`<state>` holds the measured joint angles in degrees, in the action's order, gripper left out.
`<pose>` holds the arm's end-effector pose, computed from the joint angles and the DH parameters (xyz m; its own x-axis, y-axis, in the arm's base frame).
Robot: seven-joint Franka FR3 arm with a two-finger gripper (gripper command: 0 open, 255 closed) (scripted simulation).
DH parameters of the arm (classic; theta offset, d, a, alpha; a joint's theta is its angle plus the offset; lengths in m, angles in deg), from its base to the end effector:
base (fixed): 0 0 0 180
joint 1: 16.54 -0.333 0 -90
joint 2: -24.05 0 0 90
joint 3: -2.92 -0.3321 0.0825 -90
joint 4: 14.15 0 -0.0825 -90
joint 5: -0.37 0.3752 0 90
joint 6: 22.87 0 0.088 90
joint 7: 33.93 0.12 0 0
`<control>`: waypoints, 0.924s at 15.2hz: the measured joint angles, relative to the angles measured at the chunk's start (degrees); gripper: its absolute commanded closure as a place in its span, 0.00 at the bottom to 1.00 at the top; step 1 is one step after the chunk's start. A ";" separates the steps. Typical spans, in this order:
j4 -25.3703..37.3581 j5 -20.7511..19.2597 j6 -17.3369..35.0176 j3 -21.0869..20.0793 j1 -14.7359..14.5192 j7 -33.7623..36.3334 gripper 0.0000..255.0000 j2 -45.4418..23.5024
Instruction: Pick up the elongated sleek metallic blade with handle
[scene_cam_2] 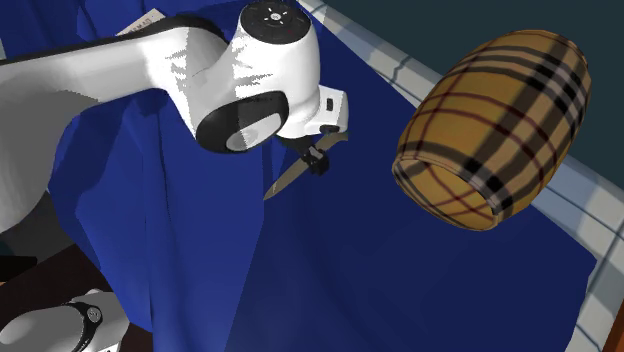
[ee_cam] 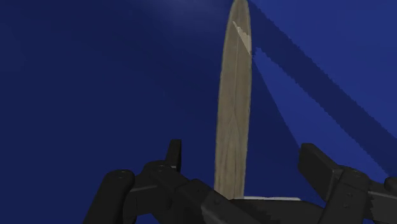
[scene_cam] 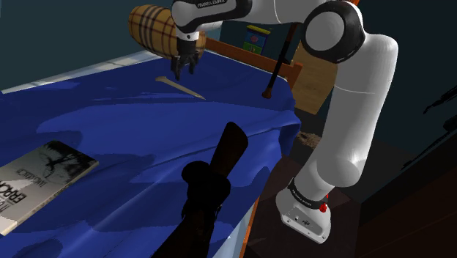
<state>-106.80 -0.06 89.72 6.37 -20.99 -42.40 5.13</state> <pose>0.6549 0.0151 0.4411 0.9852 0.1709 0.0142 0.1704 -0.9849 0.0289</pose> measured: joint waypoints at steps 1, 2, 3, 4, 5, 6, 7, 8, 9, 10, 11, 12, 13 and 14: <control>1.96 -0.25 -0.17 -0.12 -0.16 -0.15 0.00 -2.07; 2.63 -0.36 0.17 -0.17 -0.22 -0.29 0.00 -3.26; 2.66 -0.41 0.70 -0.20 -0.24 -0.34 0.00 -3.90; 3.20 -0.42 0.96 -0.23 -0.26 -0.34 0.00 -4.72; 2.97 -0.43 1.59 -0.25 -0.29 -0.31 0.00 -5.14; 2.15 -0.45 2.39 -0.26 -0.33 -0.26 0.00 -5.14; 1.54 -0.47 3.09 -0.26 -0.33 -0.24 0.00 -5.22; 1.35 -0.44 3.74 -0.25 -0.27 -0.31 0.00 -5.67; 0.97 -0.45 4.25 -0.27 -0.34 -0.20 0.00 -5.82; 0.91 -0.45 4.45 -0.29 -0.35 -0.18 1.00 -5.96; 0.96 -0.41 4.52 -0.31 -0.37 -0.17 1.00 -6.01; 1.11 -0.06 4.47 -0.59 -0.59 -0.19 1.00 -5.78; 1.10 -0.17 4.56 -0.58 -0.59 -0.17 1.00 -5.80; 1.17 -0.26 4.52 -0.56 -0.62 -0.06 1.00 -5.85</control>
<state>-105.64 -0.32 94.24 5.81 -21.62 -42.46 -0.72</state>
